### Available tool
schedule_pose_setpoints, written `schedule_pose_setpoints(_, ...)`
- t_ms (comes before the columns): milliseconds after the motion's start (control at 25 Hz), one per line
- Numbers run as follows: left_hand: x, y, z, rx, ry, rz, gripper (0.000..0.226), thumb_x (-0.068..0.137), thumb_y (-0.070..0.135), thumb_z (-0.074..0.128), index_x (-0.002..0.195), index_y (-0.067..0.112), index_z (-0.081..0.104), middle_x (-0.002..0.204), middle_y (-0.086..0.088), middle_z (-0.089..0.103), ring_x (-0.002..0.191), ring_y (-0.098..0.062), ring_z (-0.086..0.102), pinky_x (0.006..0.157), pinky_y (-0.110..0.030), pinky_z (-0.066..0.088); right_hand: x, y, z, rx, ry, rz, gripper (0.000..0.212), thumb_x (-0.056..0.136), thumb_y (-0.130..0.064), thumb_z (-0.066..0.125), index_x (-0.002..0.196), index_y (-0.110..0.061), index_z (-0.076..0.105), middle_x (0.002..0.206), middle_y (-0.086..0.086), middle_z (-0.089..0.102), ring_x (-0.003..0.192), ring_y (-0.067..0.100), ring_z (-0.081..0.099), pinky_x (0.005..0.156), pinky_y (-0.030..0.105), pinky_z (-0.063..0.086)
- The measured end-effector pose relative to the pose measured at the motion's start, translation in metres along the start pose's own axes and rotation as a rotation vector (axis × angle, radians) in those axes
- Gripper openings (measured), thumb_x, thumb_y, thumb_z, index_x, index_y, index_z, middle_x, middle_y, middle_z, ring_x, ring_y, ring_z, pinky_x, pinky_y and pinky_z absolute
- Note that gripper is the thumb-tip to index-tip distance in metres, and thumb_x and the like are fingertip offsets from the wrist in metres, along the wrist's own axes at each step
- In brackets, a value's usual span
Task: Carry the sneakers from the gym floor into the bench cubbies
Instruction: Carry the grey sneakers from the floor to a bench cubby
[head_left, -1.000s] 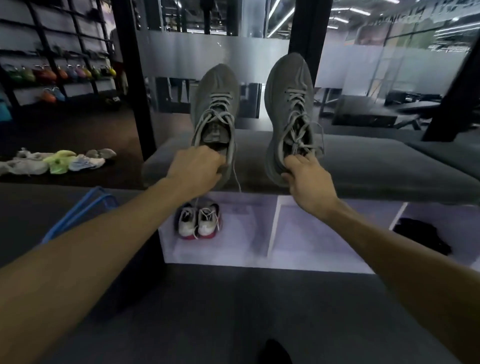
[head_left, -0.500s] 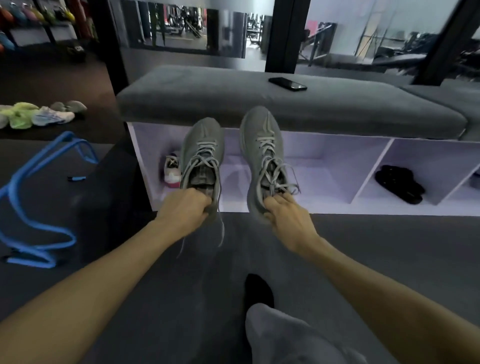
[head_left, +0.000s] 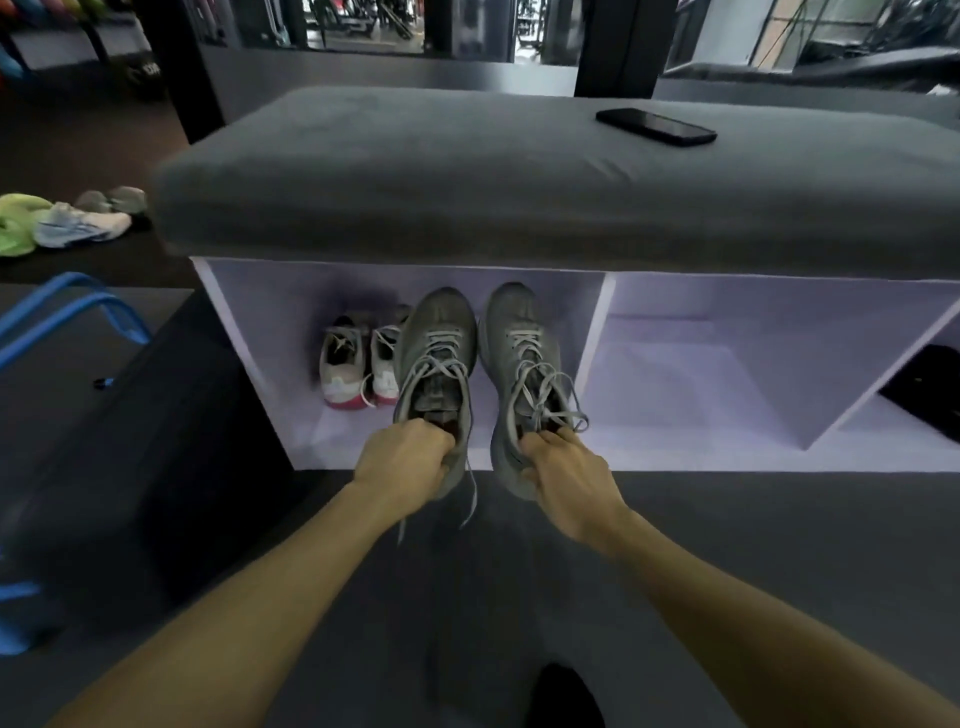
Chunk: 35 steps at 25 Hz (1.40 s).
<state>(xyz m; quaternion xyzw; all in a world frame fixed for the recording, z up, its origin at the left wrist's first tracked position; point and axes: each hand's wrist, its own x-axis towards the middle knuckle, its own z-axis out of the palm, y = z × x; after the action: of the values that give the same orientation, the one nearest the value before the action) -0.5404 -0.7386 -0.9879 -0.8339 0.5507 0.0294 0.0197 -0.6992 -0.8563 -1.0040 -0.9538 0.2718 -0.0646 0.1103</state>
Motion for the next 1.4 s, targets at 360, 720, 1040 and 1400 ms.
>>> schedule_pose_setpoints(360,0.189,-0.055,0.056,0.007,-0.041,-0.029,0.016,0.09,0.022,0.054,0.102,0.017,0.064,0.103,-0.011,0.064,0.095,-0.032,0.062,0.068,-0.033,0.044,0.186,0.059,0.058,-0.075,-0.065,0.127,0.023,0.092,-0.013,0.053,0.114,-0.018,0.051,0.115,0.008,0.057,0.105,0.03,0.056,0.078,0.035,0.045)
schedule_pose_setpoints(720,0.263,-0.069,0.104,0.011,-0.033,-0.038,0.016,0.09,0.021,0.054,0.103,0.015,0.061,0.109,-0.012,0.062,0.099,-0.034,0.061,0.068,-0.032,0.039,0.262,0.093,0.103,-0.169,-0.086,0.109,0.029,0.092,-0.012,0.054,0.121,-0.011,0.052,0.116,0.012,0.061,0.108,0.032,0.057,0.083,0.039,0.049)
schedule_pose_setpoints(1040,0.262,-0.069,0.102,-0.246,0.006,0.008,0.035,0.085,0.028,0.06,0.118,0.018,0.053,0.123,-0.009,0.05,0.103,-0.032,0.057,0.082,-0.041,0.05,0.267,0.101,0.112,-0.11,-0.075,0.076,0.033,0.095,-0.013,0.045,0.128,-0.011,0.046,0.126,0.015,0.053,0.114,0.034,0.05,0.089,0.04,0.048)
schedule_pose_setpoints(1400,0.178,-0.051,0.035,-0.213,0.245,-0.039,0.076,0.064,0.059,0.069,0.127,0.029,0.039,0.127,-0.001,0.044,0.117,-0.028,0.046,0.085,-0.044,0.048,0.196,0.075,0.027,-0.009,0.119,0.003,0.079,0.069,-0.053,0.071,0.134,-0.03,0.032,0.139,-0.004,0.039,0.126,0.025,0.034,0.101,0.043,0.035)
